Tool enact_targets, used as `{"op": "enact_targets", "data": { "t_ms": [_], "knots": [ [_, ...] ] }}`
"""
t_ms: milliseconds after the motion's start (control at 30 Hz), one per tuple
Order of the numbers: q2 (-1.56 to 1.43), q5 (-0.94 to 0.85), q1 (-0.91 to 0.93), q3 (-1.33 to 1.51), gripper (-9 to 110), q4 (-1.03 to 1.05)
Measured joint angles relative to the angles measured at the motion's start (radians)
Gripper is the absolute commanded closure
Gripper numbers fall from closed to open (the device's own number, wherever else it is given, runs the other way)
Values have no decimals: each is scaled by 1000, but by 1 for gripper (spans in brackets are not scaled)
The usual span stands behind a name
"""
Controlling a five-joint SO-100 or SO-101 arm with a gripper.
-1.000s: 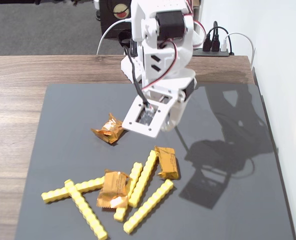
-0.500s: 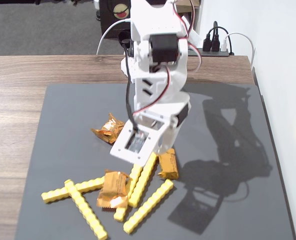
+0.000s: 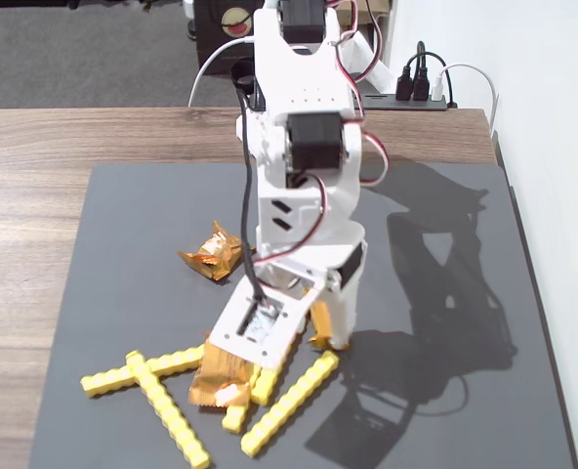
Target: Grab a fry
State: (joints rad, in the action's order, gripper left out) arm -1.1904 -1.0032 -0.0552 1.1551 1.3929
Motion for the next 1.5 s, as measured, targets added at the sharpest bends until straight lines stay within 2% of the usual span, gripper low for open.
{"op": "enact_targets", "data": {
  "t_ms": [1167, 1500],
  "knots": [
    [190, -6, -20, -57, 79, -77],
    [199, -6, -17, -64, 99, -77]
  ]
}}
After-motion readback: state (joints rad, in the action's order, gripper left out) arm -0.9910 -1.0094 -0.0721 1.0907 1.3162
